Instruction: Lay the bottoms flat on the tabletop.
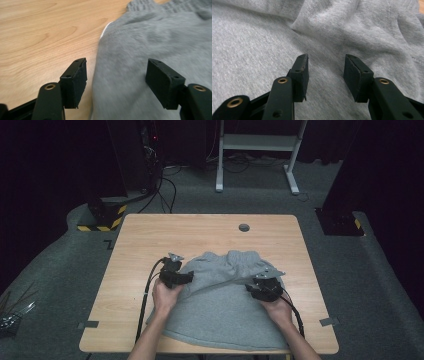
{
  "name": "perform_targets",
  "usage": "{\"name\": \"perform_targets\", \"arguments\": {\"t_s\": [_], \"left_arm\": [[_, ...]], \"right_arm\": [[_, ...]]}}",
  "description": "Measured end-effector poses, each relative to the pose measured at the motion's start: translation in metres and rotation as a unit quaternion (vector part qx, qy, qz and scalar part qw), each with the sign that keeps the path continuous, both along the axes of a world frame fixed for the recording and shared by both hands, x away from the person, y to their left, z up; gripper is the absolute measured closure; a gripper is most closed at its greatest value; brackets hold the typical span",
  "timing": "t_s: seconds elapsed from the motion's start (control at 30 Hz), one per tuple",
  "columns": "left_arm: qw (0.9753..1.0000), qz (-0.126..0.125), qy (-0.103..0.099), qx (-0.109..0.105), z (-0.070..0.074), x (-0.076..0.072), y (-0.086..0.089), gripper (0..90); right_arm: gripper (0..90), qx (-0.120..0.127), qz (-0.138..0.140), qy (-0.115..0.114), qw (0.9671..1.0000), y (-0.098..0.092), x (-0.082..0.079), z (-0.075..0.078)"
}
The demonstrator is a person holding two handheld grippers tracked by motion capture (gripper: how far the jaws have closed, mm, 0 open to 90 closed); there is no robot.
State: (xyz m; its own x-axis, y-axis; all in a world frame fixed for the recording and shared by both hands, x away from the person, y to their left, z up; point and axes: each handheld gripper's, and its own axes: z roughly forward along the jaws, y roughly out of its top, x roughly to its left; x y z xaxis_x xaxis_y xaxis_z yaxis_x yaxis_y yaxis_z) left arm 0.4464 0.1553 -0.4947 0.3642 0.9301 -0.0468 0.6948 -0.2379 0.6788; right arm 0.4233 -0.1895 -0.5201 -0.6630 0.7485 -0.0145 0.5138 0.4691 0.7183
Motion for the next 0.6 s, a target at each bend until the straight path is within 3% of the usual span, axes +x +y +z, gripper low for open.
{"name": "perform_targets", "arguments": {"t_s": [0.03, 0.13, 0.23, 0.3, 0.47, 0.53, 0.6], "left_arm": [[1.0, -0.001, -0.003, -0.006, -0.003, 0.004, -0.001, 33.7], [0.9999, -0.004, 0.014, 0.003, -0.009, 0.018, -0.006, 33.4], [0.9999, -0.008, 0.014, -0.005, -0.015, 0.023, -0.011, 34.4], [0.9998, -0.015, 0.008, 0.012, -0.018, 0.022, -0.014, 37.5], [0.9983, -0.045, 0.035, 0.007, -0.012, 0.023, -0.013, 67.6], [0.9975, -0.06, 0.034, 0.019, -0.008, 0.022, -0.016, 77.4], [0.9974, -0.066, 0.026, 0.01, -0.003, 0.02, -0.016, 80.6]], "right_arm": [[54.9, 0.004, 0.001, 0.001, 1.0, -0.001, 0.0, 0.0], [54.5, 0.016, 0.002, 0.0, 0.9999, -0.004, 0.0, -0.002], [54.2, 0.012, 0.002, -0.003, 0.9999, -0.003, -0.001, -0.002], [54.1, 0.011, 0.002, -0.004, 0.9999, -0.003, -0.001, -0.002], [54.0, 0.01, 0.003, -0.007, 0.9999, -0.003, -0.001, -0.002], [54.0, 0.009, 0.003, -0.008, 0.9999, -0.003, -0.001, -0.002], [54.0, 0.009, 0.003, -0.008, 0.9999, -0.003, -0.002, -0.002]]}}
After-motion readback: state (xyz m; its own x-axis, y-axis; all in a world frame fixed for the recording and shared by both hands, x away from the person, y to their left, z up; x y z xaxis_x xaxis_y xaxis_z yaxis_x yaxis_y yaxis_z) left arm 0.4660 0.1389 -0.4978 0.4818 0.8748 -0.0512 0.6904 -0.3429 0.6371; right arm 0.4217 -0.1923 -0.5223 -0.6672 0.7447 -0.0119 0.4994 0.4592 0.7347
